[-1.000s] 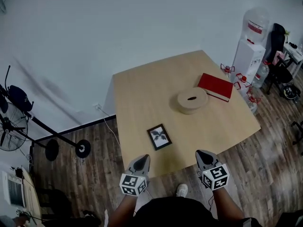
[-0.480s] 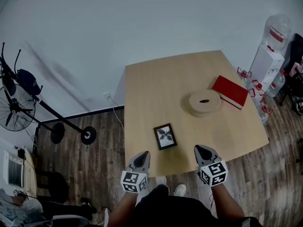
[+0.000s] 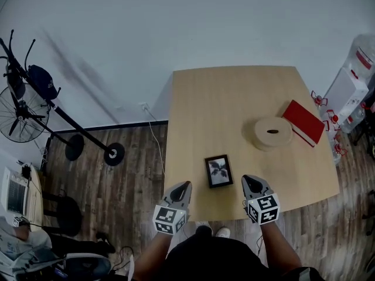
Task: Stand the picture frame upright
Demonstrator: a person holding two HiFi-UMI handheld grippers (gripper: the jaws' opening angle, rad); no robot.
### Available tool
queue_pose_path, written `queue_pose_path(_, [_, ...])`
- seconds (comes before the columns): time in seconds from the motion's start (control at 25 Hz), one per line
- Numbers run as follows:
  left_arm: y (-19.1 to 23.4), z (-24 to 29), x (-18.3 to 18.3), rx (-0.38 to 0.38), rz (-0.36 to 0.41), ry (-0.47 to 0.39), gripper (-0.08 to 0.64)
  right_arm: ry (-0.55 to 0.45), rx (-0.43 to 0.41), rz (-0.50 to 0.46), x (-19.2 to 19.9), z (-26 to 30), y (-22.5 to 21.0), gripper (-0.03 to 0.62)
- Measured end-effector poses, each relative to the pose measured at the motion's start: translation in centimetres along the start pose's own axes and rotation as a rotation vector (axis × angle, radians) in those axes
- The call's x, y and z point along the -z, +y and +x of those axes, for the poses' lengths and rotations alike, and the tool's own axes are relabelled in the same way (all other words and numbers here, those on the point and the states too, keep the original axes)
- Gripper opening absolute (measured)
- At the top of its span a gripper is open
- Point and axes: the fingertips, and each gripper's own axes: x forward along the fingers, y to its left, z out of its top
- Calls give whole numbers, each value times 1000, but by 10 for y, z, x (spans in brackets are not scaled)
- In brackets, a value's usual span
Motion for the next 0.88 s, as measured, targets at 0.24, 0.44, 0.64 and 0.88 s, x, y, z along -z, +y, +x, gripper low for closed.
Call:
queue_pose_path(0.24, [20, 6, 1, -3, -21, 4, -5, 150, -34, 7, 29, 43, -4, 12])
queue_pose_path(0.44, [36, 7, 8, 1, -39, 27, -5, 301, -53, 65, 60, 75, -4, 87])
queue_pose_path(0.64, [53, 8, 14, -9, -56, 44, -5, 415, -41, 123, 81, 103, -6, 106])
queue_pose_path(0.88, [63, 13, 15, -9, -71, 50, -5, 533, -14, 159, 100, 129, -12, 129])
